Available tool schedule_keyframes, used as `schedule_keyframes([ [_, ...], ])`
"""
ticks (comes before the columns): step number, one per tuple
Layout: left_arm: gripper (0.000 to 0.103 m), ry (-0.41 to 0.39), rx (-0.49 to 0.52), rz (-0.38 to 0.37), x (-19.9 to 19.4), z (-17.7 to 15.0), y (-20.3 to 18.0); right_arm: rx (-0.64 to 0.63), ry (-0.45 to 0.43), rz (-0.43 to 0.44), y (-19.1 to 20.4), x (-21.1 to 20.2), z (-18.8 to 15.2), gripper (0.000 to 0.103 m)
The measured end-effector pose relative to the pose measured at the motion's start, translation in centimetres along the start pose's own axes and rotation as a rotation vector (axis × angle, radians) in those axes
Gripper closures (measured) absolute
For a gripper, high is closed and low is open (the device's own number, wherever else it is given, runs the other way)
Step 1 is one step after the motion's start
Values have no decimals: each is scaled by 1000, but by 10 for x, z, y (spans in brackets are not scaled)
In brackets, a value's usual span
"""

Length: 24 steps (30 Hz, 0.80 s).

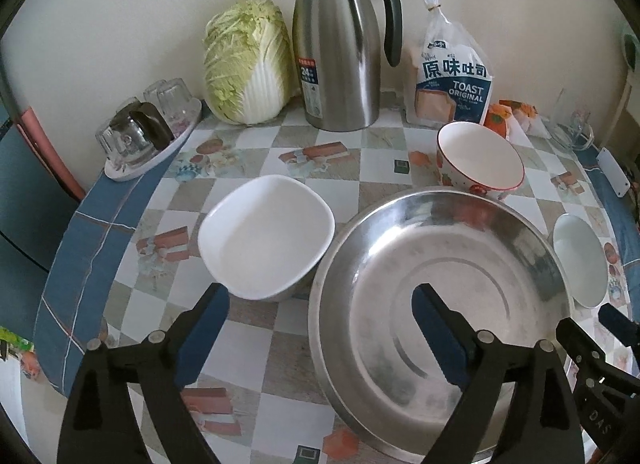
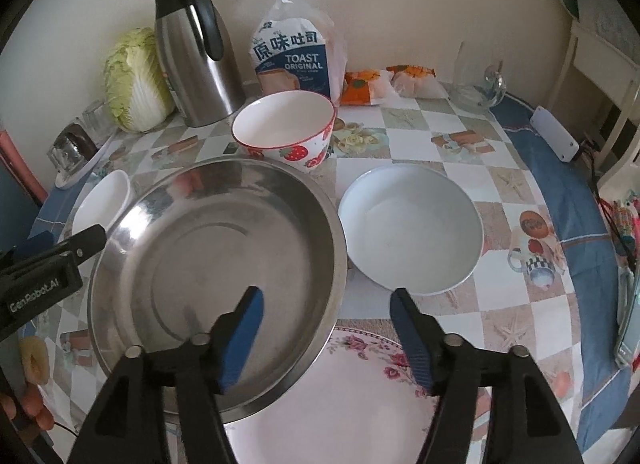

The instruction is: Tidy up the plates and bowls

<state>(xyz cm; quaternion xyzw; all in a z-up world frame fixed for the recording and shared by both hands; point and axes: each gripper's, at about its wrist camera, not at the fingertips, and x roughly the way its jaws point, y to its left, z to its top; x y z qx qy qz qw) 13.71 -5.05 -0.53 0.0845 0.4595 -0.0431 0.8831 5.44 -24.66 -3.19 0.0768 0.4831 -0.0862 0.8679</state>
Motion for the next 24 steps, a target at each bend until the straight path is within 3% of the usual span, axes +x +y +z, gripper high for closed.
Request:
schedule_keyframes([
  [11,9,-44,-1,10,-11,-1,1,-13,-35,6,3,-5,-1,2],
  [24,6,-144,-6,-2,-40,-4,0,-29,-95,14,5,-21,-3,0],
])
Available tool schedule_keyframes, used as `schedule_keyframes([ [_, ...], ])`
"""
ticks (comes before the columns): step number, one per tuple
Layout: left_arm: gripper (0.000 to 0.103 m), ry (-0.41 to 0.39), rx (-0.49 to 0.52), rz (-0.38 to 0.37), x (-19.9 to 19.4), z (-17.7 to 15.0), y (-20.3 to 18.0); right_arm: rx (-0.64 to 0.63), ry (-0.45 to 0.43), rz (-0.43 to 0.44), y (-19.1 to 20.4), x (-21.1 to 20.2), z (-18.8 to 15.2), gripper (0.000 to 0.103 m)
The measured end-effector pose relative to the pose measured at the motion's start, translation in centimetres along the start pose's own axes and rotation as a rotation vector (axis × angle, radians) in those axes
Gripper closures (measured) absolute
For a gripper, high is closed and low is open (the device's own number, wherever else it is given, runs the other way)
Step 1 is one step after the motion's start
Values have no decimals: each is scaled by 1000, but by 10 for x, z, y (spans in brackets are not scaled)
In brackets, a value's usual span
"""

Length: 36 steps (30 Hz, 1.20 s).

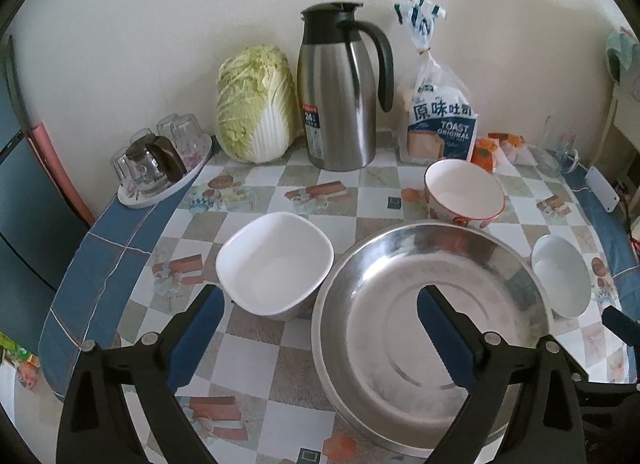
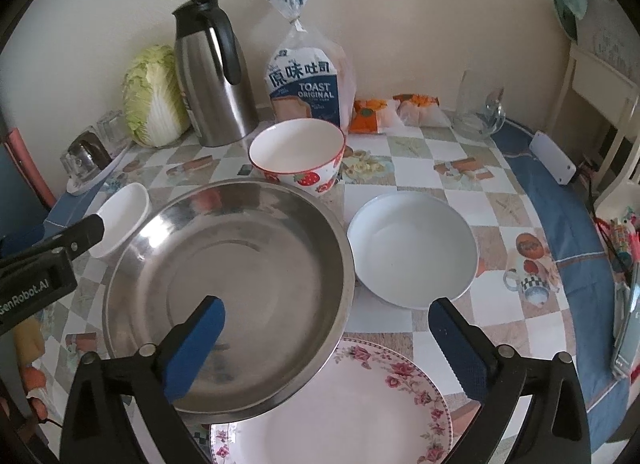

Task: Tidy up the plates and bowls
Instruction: 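Withdraw both tools and move them toward the pink-floral plate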

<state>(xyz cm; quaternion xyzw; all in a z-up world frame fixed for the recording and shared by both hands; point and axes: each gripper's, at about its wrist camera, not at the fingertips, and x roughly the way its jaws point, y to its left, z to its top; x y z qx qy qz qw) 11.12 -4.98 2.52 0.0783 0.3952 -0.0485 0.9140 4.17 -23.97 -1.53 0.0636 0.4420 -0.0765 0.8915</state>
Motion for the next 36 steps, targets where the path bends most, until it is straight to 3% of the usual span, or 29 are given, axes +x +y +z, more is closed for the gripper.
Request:
schedule_keyframes([
  [19,5,-110,29,-66,-62,-16,-22,23,-36,17,-16,-44,-22,0],
  [36,5,-84,96,-123,-86,-50,-57,62,-28,9,-42,-72,-54,0],
])
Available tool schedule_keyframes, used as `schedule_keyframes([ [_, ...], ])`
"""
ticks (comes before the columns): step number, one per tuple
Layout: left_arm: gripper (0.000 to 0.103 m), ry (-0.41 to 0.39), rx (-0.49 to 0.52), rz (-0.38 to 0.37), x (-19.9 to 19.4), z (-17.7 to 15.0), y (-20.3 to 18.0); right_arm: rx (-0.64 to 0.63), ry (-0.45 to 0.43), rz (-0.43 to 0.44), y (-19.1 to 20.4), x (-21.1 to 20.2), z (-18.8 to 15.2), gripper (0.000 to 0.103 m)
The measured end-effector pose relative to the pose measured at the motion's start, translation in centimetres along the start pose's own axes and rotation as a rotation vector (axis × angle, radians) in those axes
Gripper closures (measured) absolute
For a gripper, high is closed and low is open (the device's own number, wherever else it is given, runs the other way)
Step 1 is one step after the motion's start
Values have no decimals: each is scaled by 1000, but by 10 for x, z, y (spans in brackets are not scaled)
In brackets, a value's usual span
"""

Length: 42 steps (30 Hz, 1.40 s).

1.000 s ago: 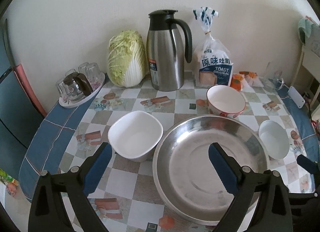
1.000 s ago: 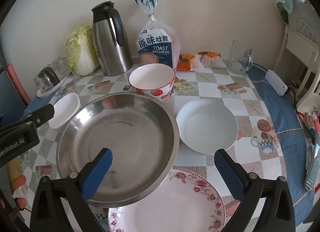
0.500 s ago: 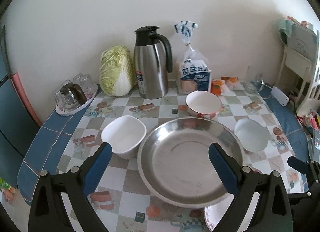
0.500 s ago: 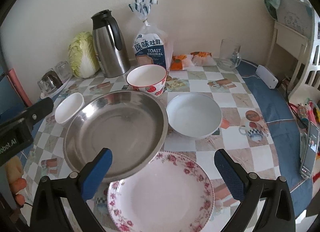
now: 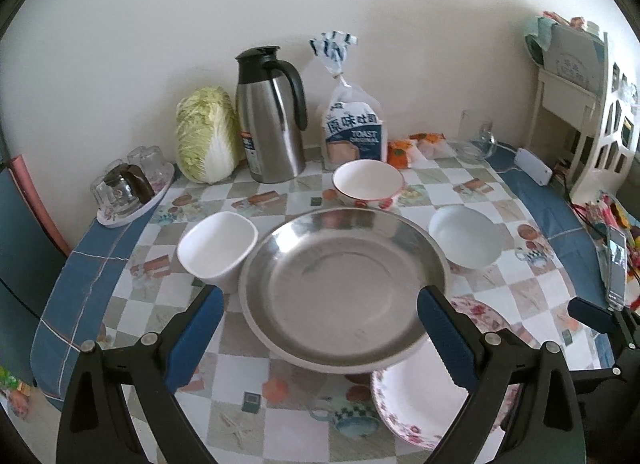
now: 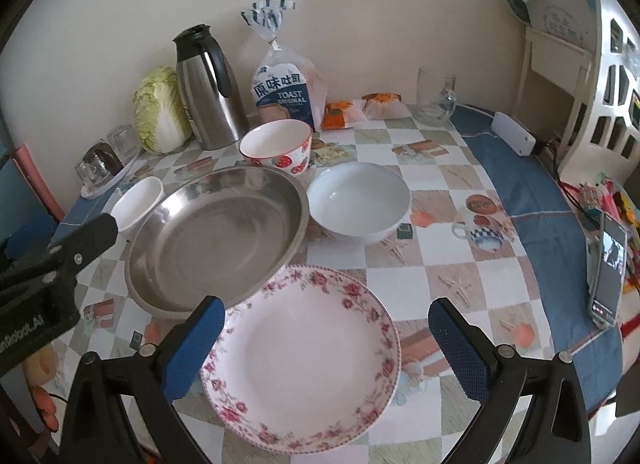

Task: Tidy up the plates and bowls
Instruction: 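Withdraw both tools and move them toward the pink-floral plate, then close both grippers on the pink-floral plate rim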

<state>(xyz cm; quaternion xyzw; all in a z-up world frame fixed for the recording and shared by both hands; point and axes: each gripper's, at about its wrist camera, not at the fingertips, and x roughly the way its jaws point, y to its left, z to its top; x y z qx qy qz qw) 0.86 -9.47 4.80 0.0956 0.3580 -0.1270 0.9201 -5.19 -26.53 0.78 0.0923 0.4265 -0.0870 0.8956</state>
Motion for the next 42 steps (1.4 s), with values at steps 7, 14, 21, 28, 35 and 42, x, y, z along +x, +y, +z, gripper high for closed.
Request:
schedule_keyframes([
  [7,5,51,18,-29,5,-11,-18,19,28,-18,-16,0,-8,0],
  [14,5,116,-6,-65,17,-18,-28,44,50,-23,-30,5,-11,0],
  [21,5,181,-27,-95,32,-25,-33,63,98,-30,-40,19,-16,0],
  [28,5,242,-64,-114,49,-33,-32,85,152,-26,-46,36,-22,0],
  [35,4,334,-90,-128,72,-47,-35,107,219,-31,-53,56,-29,4],
  [42,2,405,-47,-135,86,-59,-50,186,268,12,-66,72,-34,19],
])
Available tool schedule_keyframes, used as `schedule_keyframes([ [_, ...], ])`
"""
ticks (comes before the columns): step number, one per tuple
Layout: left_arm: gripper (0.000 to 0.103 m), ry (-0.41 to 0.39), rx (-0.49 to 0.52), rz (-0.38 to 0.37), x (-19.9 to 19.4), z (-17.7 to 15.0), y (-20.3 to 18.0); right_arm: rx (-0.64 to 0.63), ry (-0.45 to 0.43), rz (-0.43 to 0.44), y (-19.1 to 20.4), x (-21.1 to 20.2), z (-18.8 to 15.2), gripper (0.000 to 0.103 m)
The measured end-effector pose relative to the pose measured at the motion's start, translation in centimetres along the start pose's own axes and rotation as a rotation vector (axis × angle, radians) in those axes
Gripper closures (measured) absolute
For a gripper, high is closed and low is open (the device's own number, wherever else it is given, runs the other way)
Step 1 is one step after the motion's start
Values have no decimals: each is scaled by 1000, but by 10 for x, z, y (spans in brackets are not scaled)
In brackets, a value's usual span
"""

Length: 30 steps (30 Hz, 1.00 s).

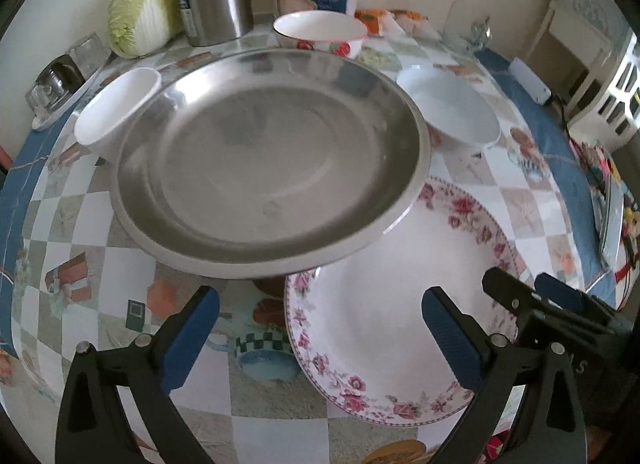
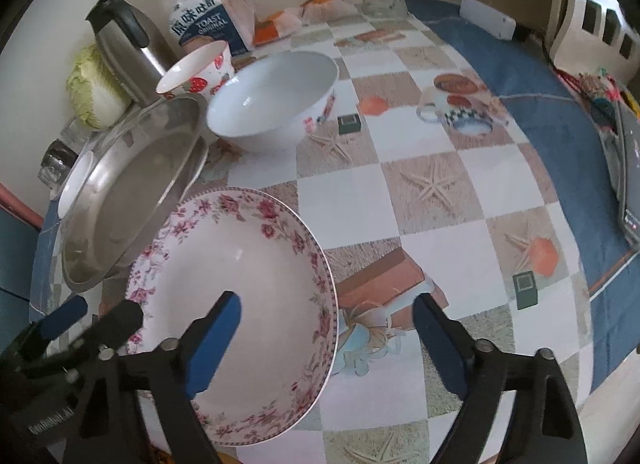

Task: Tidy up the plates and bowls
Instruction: 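Close both grippers on the pink-floral plate rim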

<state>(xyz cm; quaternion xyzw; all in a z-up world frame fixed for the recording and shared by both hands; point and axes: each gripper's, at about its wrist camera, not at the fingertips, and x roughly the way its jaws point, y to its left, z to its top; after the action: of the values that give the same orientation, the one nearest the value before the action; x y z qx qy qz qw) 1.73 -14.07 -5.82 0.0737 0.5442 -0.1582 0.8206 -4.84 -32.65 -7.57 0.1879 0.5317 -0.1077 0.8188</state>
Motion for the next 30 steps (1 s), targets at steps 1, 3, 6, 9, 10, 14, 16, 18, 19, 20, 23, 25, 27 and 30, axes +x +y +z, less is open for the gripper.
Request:
schedule_keyframes([
  [1,2,9,8,3,2,0,-2,4,7,3,-1,2,0,21],
  [3,2,33,19,10,8,-2,-5,10,23,10,-2,7,-1,24],
  [6,2,56,30,30,15,-3,-7,20,43,21,-4,13,-1,31],
  [9,2,80,30,39,21,-5,-6,26,55,28,-5,18,-2,36],
  [10,2,88,33,41,23,-5,-7,26,54,27,-5,18,-2,39],
  [14,7,102,24,38,28,-5,-7,22,52,35,-3,19,-2,47],
  [16,22,110,18,36,32,-2,-4,14,53,49,-2,19,-2,51],
  [18,27,123,16,36,35,-2,-3,13,54,56,0,21,0,57],
  [19,31,128,15,33,37,-1,-4,13,54,58,1,21,0,61],
  [20,33,132,16,32,38,-1,-4,15,54,61,1,22,0,64],
  [23,38,128,13,23,40,1,-5,15,55,68,2,23,1,72],
  [25,40,127,9,19,41,2,-5,16,56,73,3,24,1,79],
  [27,44,125,1,6,41,3,-4,21,56,86,3,24,2,82],
  [30,49,125,-4,-6,40,3,-2,34,53,95,0,24,3,84],
])
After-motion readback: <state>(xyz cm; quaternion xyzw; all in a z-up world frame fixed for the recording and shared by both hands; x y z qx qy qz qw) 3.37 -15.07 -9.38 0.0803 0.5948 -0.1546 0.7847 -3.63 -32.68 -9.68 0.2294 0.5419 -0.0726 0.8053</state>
